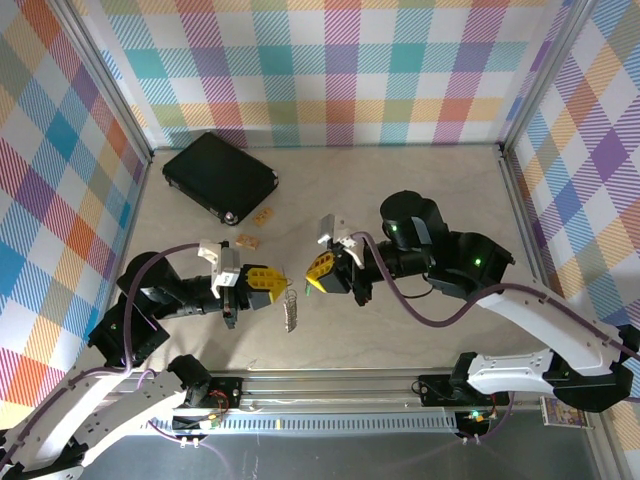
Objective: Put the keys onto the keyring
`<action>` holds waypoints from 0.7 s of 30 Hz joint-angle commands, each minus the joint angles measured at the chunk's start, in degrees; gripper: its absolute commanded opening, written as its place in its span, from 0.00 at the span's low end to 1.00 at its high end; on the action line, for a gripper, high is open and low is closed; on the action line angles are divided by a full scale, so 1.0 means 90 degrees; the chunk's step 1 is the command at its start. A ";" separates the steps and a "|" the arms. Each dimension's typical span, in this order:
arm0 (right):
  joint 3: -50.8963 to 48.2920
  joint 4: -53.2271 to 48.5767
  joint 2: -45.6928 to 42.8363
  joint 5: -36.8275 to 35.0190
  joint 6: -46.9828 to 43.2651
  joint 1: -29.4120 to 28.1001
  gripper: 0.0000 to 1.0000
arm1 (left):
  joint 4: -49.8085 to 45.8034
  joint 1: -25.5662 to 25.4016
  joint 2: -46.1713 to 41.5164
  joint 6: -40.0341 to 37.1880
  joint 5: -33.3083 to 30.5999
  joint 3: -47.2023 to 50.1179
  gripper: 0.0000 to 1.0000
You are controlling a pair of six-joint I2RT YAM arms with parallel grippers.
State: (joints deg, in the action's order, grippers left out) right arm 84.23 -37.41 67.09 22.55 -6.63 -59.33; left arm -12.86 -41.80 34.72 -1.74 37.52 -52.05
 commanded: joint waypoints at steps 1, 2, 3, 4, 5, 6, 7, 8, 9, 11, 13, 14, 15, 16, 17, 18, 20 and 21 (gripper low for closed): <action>0.0213 0.0043 -0.0002 -0.0024 0.0063 -0.0092 0.00 | 0.0121 0.0067 -0.0008 -0.0085 0.0085 -0.0242 0.00; 0.0197 0.0054 0.0007 -0.0039 0.0063 -0.0118 0.00 | 0.0127 0.0070 -0.0005 -0.0099 0.0054 -0.0237 0.00; 0.0183 0.0073 -0.0001 -0.0069 0.0063 -0.0139 0.00 | 0.0147 0.0066 -0.0010 -0.0106 0.0008 -0.0223 0.00; 0.0171 0.0084 -0.0003 -0.0100 0.0063 -0.0153 0.00 | 0.0150 0.0060 -0.0009 -0.0113 -0.0015 -0.0208 0.00; 0.0163 0.0107 -0.0002 -0.0122 0.0063 -0.0163 0.00 | 0.0150 0.0062 -0.0001 -0.0133 -0.0047 -0.0195 0.00; 0.0158 0.0138 -0.0003 -0.0122 0.0063 -0.0169 0.00 | 0.0126 0.0062 0.0005 -0.0157 -0.0083 -0.0176 0.00; 0.0153 0.0148 0.0020 -0.0132 0.0063 -0.0175 0.00 | 0.0121 0.0069 0.0004 -0.0174 -0.0110 -0.0164 0.00; 0.0139 0.0166 0.0026 -0.0150 0.0063 -0.0184 0.00 | 0.0116 0.0069 0.0001 -0.0196 -0.0134 -0.0147 0.00; 0.0121 0.0178 0.0045 -0.0194 0.0063 -0.0197 0.00 | 0.0130 0.0063 -0.0002 -0.0209 -0.0162 -0.0125 0.00; 0.0045 0.0248 0.0046 -0.0258 0.0063 -0.0217 0.00 | 0.0081 0.0058 -0.0012 -0.0289 -0.0249 -0.0106 0.00; -0.0039 0.0357 0.0036 -0.0259 0.0282 -0.0222 0.00 | -0.0044 0.0065 -0.0036 -0.0474 -0.0475 -0.0105 0.00; -0.0074 0.0411 0.0028 -0.0277 0.0279 -0.0225 0.00 | -0.0146 0.0053 -0.0056 -0.0621 -0.0621 -0.0105 0.00; -0.0121 0.0436 0.0029 -0.0335 0.0259 -0.0233 0.00 | -0.0225 0.0061 -0.0095 -0.0763 -0.0825 -0.0089 0.00; -0.0165 0.0462 0.0010 -0.0405 0.0230 -0.0234 0.00 | -0.0277 0.0060 -0.0166 -0.0910 -0.1008 -0.0054 0.00; -0.0213 0.0487 0.0004 -0.0471 0.0200 -0.0234 0.00 | -0.0289 0.0057 -0.0215 -0.1068 -0.1129 -0.0025 0.00; -0.0249 0.0507 -0.0003 -0.0514 0.0180 -0.0240 0.00 | -0.0556 0.0058 -0.0242 -0.1224 -0.1248 -0.0006 0.00; -0.0322 0.0543 -0.0003 -0.0569 0.0171 -0.0244 0.00 | -0.0793 0.0061 -0.0207 -0.1459 -0.1307 -0.0034 0.00; -0.0371 0.0608 -0.0003 -0.0571 0.0168 -0.0252 0.00 | -0.0854 0.0057 -0.0151 -0.1539 -0.1284 -0.0054 0.00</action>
State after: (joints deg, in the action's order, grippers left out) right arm 81.91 -34.68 67.20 18.41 -5.19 -61.04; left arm -18.06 -41.80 33.26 -10.68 28.51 -52.12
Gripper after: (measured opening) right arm 0.063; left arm 0.050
